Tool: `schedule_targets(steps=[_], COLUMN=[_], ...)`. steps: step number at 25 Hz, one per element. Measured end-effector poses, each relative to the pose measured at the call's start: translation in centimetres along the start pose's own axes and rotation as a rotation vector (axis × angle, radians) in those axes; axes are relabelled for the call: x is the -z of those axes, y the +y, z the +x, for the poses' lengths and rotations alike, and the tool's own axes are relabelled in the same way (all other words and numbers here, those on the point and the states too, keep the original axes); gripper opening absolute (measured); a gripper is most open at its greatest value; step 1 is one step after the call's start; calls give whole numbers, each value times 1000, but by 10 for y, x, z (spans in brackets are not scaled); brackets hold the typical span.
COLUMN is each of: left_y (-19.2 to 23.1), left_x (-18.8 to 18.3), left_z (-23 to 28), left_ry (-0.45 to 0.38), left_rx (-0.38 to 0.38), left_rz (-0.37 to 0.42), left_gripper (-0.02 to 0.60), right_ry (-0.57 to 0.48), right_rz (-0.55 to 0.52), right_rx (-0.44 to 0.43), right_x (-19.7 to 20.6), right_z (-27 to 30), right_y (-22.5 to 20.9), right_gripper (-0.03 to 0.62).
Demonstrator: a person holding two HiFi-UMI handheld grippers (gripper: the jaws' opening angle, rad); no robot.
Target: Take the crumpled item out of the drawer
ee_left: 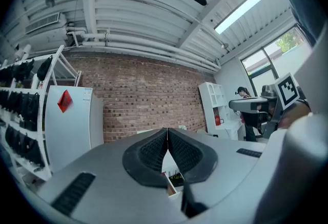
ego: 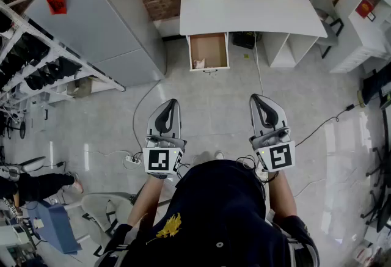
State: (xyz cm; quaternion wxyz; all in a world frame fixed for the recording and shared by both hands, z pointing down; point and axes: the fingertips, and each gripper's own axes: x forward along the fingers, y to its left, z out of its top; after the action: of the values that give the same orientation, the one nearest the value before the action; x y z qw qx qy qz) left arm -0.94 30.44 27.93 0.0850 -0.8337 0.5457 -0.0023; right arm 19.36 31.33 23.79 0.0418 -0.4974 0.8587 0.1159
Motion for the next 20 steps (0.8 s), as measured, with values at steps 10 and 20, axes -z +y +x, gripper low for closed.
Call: schedule_targets(steps=[10,20], left_y=[-9,-7], left_x=[-3,-2], left_z=[20,33], left_ry=[-15,11], left_rx=[9,-3], left_rz=[-24,8], left_gripper=[20,20], right_ry=[20,43], right_rz=[-12,41], right_rx=[78,116], right_x=[11,33], right_z=[-15,-2], right_y=[-23,-49], right_gripper=[26,26])
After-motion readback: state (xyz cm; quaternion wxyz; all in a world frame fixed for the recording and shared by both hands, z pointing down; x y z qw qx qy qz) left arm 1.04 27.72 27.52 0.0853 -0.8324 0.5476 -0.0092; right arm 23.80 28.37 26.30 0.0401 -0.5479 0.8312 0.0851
